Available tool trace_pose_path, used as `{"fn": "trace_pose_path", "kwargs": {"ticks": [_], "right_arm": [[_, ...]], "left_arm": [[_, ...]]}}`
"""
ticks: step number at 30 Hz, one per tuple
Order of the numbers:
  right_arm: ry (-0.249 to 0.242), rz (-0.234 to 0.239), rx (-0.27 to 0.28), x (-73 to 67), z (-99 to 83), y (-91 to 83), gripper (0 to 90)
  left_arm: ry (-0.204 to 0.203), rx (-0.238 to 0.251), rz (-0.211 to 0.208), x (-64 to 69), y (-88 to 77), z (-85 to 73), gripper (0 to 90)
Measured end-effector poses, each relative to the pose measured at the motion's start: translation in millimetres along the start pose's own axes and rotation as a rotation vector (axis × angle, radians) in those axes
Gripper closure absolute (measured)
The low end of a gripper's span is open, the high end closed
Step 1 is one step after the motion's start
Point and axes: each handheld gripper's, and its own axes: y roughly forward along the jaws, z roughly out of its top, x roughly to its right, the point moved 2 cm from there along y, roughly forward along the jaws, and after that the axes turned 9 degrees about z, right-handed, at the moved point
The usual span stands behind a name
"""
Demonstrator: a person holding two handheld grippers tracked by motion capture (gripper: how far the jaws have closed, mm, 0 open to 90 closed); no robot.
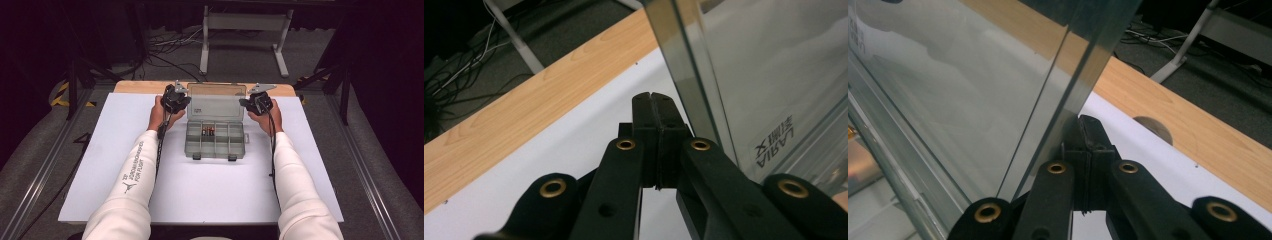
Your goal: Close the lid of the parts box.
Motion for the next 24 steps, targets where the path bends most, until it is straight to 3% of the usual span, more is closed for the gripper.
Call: {"fn": "trace_pose_path", "kwargs": {"ticks": [14, 24], "right_arm": [[-0.004, -0.021, 0.071, -10.6, 16.9, -25.0, 90.0], [-0.014, -0.029, 0.077, -20.2, 19.3, -36.7, 90.0]], "left_arm": [[-0.011, 0.057, 0.014, 1.7, -29.3, 15.4, 89.3], [-0.024, 0.049, 0.011, 5.3, -42.6, 19.2, 89.2]]}}
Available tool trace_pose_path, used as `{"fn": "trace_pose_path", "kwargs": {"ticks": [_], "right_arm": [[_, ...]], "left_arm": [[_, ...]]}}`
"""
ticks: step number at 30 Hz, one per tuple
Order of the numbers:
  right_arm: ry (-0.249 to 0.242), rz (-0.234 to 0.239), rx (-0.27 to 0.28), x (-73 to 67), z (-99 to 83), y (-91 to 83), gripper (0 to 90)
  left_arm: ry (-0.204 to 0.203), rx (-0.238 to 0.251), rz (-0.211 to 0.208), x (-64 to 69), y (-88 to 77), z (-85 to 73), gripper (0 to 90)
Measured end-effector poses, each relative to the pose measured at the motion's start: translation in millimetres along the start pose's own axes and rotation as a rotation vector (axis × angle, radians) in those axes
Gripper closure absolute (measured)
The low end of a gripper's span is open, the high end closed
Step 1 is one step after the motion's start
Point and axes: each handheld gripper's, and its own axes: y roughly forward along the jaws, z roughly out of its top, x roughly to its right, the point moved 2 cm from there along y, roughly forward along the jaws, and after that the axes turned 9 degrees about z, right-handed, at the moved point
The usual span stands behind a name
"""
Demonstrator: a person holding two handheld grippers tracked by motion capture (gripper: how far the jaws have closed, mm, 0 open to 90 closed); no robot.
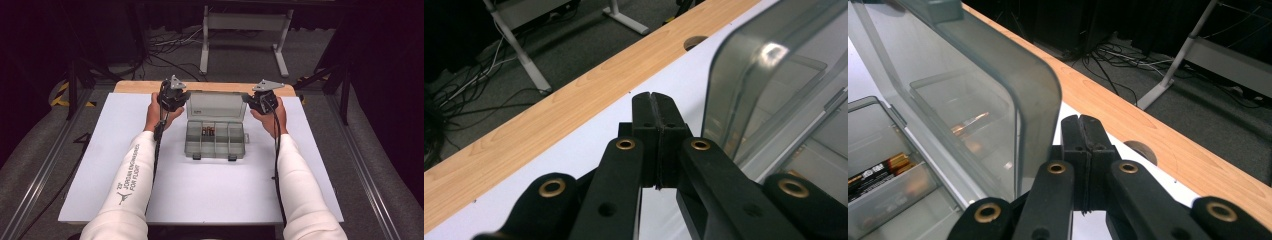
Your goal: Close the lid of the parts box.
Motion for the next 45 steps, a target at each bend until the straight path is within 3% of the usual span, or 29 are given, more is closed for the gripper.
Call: {"fn": "trace_pose_path", "kwargs": {"ticks": [12, 19, 25, 33, 45], "right_arm": [[0.033, -0.001, -0.012, -8.8, 2.0, -9.0, 90.0], [0.04, 0.007, -0.003, -13.0, 6.7, -16.6, 90.0], [0.05, 0.014, -0.012, -16.3, 6.9, -18.5, 90.0], [0.083, 0.004, -0.044, -23.1, 6.6, -23.2, 90.0], [0.085, 0.013, -0.052, -31.3, 4.8, -30.8, 90.0]], "left_arm": [[0.027, 0.004, -0.008, 4.7, -19.8, 4.9, 89.3], [0.016, 0.01, -0.002, 6.6, -30.3, 8.9, 89.1], [0.021, 0.006, -0.006, 9.9, -35.4, 11.4, 89.1], [0.033, -0.032, 0.028, 17.2, -43.1, 9.1, 89.3], [0.021, -0.017, 0.015, 25.9, -50.6, 5.9, 89.5]]}}
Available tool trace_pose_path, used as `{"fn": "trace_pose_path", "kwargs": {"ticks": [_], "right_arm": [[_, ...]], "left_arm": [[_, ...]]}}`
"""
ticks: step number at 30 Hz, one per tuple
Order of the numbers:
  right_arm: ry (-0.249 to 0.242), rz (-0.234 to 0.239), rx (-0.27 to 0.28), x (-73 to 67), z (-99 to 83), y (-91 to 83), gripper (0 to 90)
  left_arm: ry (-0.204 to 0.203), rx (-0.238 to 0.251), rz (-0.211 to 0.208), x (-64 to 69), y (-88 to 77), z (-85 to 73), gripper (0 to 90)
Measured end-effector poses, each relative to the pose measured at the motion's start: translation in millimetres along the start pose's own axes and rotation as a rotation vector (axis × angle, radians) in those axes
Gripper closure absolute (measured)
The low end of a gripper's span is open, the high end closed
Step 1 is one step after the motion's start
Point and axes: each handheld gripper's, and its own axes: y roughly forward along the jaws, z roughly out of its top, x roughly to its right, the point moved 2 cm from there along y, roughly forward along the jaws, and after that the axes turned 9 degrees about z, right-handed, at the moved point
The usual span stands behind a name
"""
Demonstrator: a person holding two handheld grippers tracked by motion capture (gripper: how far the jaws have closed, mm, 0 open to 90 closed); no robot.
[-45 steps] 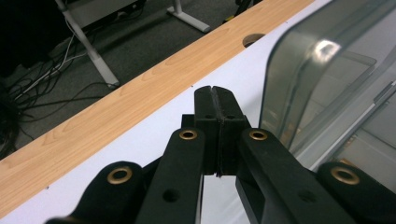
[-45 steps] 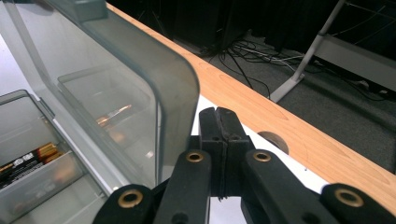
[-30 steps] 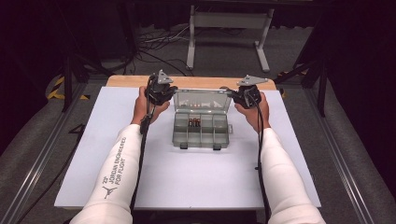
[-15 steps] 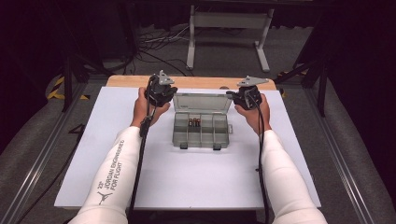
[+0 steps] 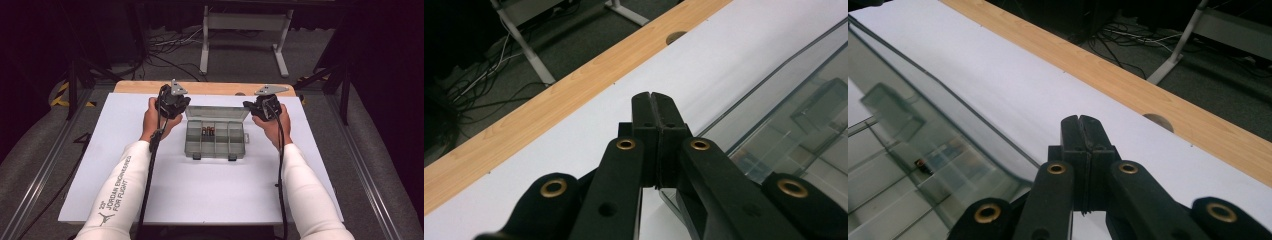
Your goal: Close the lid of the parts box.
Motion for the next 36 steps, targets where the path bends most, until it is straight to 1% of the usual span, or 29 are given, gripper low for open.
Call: {"fn": "trace_pose_path", "kwargs": {"ticks": [2, 3, 5, 6, 7, 9, 10, 13, 14, 15, 16, 17, 18, 19, 21, 23, 25, 26, 27, 28, 29, 31, 32, 34, 36], "right_arm": [[-0.001, 0.001, -0.003, -3.0, -0.5, -2.6, 90.0], [-0.001, 0.005, -0.001, -3.5, -0.5, -4.4, 90.0], [-0.006, 0.003, 0.001, -3.8, -0.5, -6.6, 90.0], [-0.001, 0.003, 0.003, -4.0, -0.9, -7.9, 90.0], [0.002, 0.007, 0.002, -4.4, -1.5, -8.7, 90.0], [-0.004, 0.004, -0.009, -5.5, -2.0, -9.5, 90.0], [-0.009, 0.001, -0.019, -6.6, -1.9, -10.6, 90.0], [-0.012, 0.014, -0.007, -9.2, -1.0, -14.3, 90.0], [-0.017, 0.017, -0.008, -10.8, -0.9, -15.3, 90.0], [-0.025, 0.02, -0.015, -12.9, -0.7, -16.5, 90.0], [-0.03, 0.026, -0.015, -14.0, -0.8, -17.2, 90.0], [-0.025, 0.038, -0.007, -14.6, -0.8, -18.4, 90.0], [-0.018, 0.044, -0.001, -15.0, -0.8, -19.2, 90.0], [-0.014, 0.055, 0.002, -15.5, -0.8, -20.3, 90.0], [-0.019, 0.058, -0.006, -17.6, -1.2, -21.5, 90.0], [-0.028, 0.067, -0.014, -20.7, -2.4, -22.4, 90.0], [-0.037, 0.07, -0.024, -22.4, -3.8, -22.9, 90.0], [-0.028, 0.077, -0.025, -23.2, -4.5, -23.1, 90.0], [-0.03, 0.078, -0.028, -23.9, -5.3, -23.0, 90.0], [-0.037, 0.08, -0.036, -25.8, -5.9, -23.2, 90.0], [-0.042, 0.084, -0.04, -27.5, -6.4, -23.6, 90.0], [-0.049, 0.081, -0.05, -30.8, -7.3, -24.2, 90.0], [-0.053, 0.088, -0.054, -33.1, -8.0, -24.9, 90.0], [-0.054, 0.085, -0.058, -34.8, -8.5, -25.4, 90.0], [-0.06, 0.083, -0.069, -38.6, -9.3, -26.3, 90.0]], "left_arm": [[0.019, -0.004, -0.001, -0.3, -1.2, -0.8, 89.4], [0.014, 0.0, 0.0, 0.5, -1.3, -1.1, 89.5], [0.023, 0.003, -0.009, 0.9, -2.4, -1.8, 89.5], [0.01, 0.0, -0.011, 2.8, -3.1, -2.7, 89.5], [0.025, -0.001, -0.007, 2.5, -3.5, -2.8, 89.5], [0.032, 0.0, -0.013, 3.8, -5.2, -3.5, 89.5], [0.029, -0.002, -0.019, 4.8, -6.3, -3.9, 89.5], [0.042, 0.0, -0.024, 6.0, -9.4, -4.8, 89.5], [0.049, 0.004, -0.029, 6.8, -11.2, -5.2, 89.5], [0.044, 0.006, -0.029, 7.9, -12.7, -5.5, 89.5], [0.052, 0.008, -0.032, 8.5, -14.4, -5.8, 89.5], [0.058, 0.01, -0.028, 8.7, -15.9, -6.0, 89.5], [0.065, 0.014, -0.035, 8.9, -18.6, -6.8, 89.5], [0.064, 0.014, -0.041, 9.3, -21.3, -7.8, 89.5], [0.065, 0.019, -0.051, 9.2, -26.1, -10.2, 89.5], [0.081, 0.02, -0.052, 7.2, -30.3, -12.2, 89.5], [0.074, 0.021, -0.06, 7.3, -33.5, -14.2, 89.5], [0.069, 0.02, -0.065, 8.1, -34.9, -15.5, 89.5], [0.086, 0.018, -0.065, 8.9, -36.5, -17.0, 89.5], [0.083, 0.019, -0.069, 10.6, -37.9, -18.5, 89.5], [0.093, 0.021, -0.071, 10.9, -39.0, -19.2, 89.5], [0.094, 0.024, -0.077, 12.2, -40.2, -20.6, 89.5], [0.104, 0.024, -0.076, 13.1, -41.9, -22.1, 89.5], [0.112, 0.023, -0.092, 16.1, -43.3, -24.6, 89.5], [0.131, 0.021, -0.091, 18.6, -43.9, -27.8, 89.5]]}}
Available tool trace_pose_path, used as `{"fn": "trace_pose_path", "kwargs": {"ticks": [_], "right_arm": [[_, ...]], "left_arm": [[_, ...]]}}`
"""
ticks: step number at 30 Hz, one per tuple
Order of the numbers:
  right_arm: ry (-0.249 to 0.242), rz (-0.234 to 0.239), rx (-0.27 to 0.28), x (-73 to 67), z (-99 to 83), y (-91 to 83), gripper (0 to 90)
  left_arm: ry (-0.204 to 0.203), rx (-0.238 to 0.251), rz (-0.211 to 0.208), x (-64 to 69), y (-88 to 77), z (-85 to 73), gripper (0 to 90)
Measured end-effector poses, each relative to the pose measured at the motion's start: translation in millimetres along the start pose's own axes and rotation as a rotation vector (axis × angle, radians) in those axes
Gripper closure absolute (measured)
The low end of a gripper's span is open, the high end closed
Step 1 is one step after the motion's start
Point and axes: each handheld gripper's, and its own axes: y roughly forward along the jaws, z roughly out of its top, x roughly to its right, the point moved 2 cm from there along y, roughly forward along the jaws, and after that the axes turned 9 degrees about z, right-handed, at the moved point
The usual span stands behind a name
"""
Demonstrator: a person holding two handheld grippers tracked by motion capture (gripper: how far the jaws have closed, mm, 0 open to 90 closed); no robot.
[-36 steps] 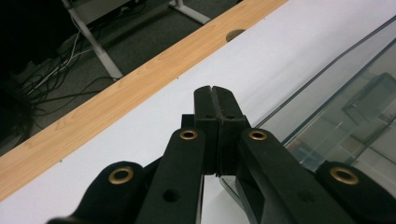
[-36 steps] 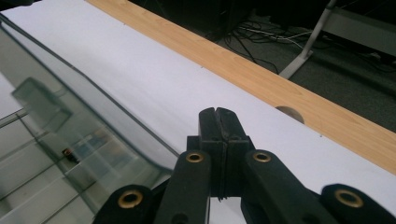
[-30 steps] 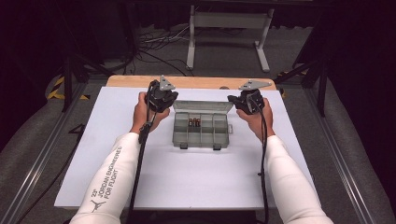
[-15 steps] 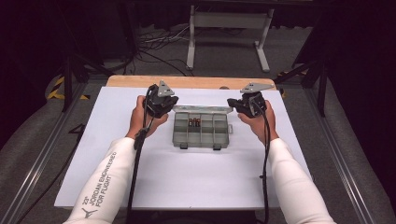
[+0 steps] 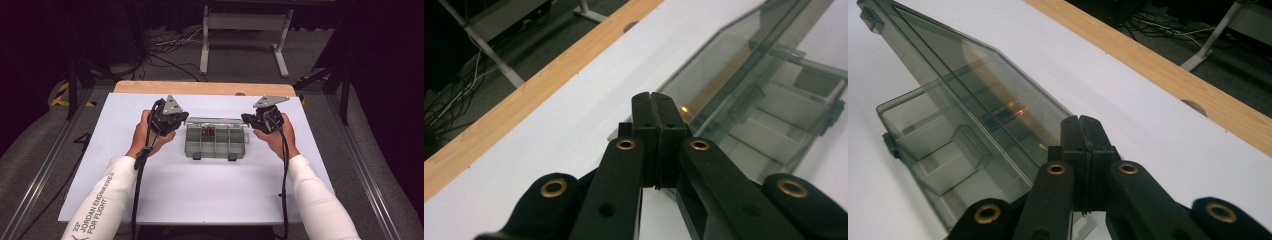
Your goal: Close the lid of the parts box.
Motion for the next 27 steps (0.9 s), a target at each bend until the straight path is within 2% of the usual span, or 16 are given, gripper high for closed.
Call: {"fn": "trace_pose_path", "kwargs": {"ticks": [1, 8, 16, 17, 27], "right_arm": [[-0.005, 0.0, -0.002, -2.5, -0.5, -0.3, 90.0], [-0.034, 0.004, -0.022, -12.9, -7.8, 0.4, 90.0], [-0.044, 0.004, -0.024, -19.9, -14.7, -0.1, 90.0], [-0.046, 0.006, -0.023, -22.5, -16.1, 0.1, 90.0], [-0.079, 0.0, -0.041, -32.1, -26.9, 4.4, 90.0]], "left_arm": [[0.001, -0.003, -0.01, 1.1, -0.1, -1.5, 89.5], [0.012, 0.007, -0.012, 6.5, -3.8, -9.2, 89.5], [0.026, 0.011, -0.026, 14.0, -7.3, -14.2, 89.5], [0.039, 0.01, -0.03, 16.5, -7.6, -16.3, 89.5], [0.067, -0.003, -0.045, 29.2, -2.2, -27.4, 89.5]]}}
